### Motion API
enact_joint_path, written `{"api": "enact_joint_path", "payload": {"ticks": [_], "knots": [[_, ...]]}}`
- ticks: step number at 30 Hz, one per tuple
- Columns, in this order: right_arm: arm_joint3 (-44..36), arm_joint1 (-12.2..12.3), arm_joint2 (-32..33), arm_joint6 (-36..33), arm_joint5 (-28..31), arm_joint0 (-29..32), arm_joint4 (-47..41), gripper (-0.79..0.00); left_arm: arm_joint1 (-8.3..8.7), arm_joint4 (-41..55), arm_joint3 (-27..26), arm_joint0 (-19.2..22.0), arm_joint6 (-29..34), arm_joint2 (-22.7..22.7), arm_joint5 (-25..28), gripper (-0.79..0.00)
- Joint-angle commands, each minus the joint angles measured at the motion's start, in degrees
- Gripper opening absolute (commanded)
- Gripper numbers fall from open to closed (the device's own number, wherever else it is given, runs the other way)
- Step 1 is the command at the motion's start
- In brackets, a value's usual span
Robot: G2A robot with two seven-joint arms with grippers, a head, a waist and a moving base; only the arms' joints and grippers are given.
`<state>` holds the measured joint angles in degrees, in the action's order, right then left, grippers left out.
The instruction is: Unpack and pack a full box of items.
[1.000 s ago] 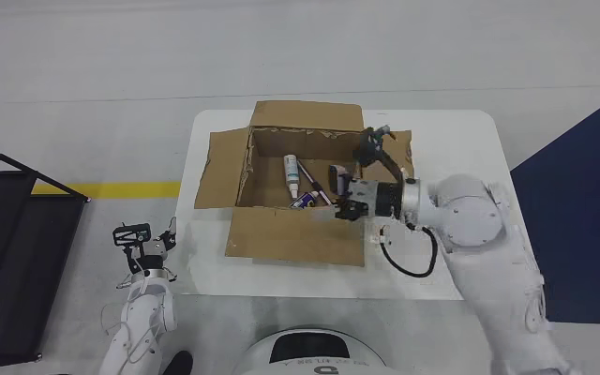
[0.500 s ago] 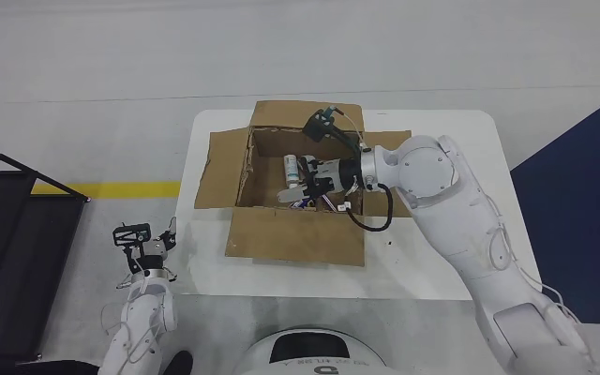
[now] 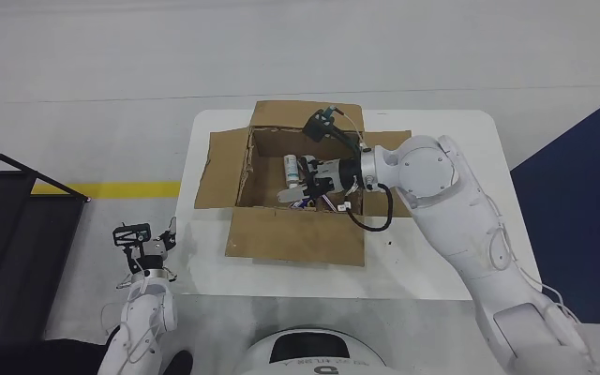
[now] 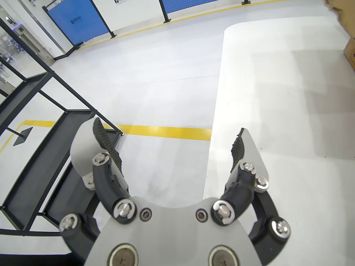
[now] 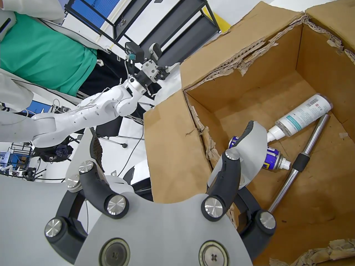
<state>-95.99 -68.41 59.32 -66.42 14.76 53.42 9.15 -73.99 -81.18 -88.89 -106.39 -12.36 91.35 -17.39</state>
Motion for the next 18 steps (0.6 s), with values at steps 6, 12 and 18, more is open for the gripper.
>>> {"api": "enact_joint_path", "payload": {"ticks": [6, 12, 18], "knots": [[4.75, -1.00, -5.94, 3.08, -8.60, -3.41, 10.45, 0.000, 0.00, 0.00, 0.00, 0.00, 0.00, 0.00, 0.00, 0.000], [9.33, -2.75, -13.10, 5.24, -19.81, -7.94, 21.19, -0.089, 0.00, 0.00, 0.00, 0.00, 0.00, 0.00, 0.00, 0.000], [14.91, -5.23, -21.92, 1.71, -30.68, -11.99, 32.57, -0.222, 0.00, 0.00, 0.00, 0.00, 0.00, 0.00, 0.00, 0.000]]}}
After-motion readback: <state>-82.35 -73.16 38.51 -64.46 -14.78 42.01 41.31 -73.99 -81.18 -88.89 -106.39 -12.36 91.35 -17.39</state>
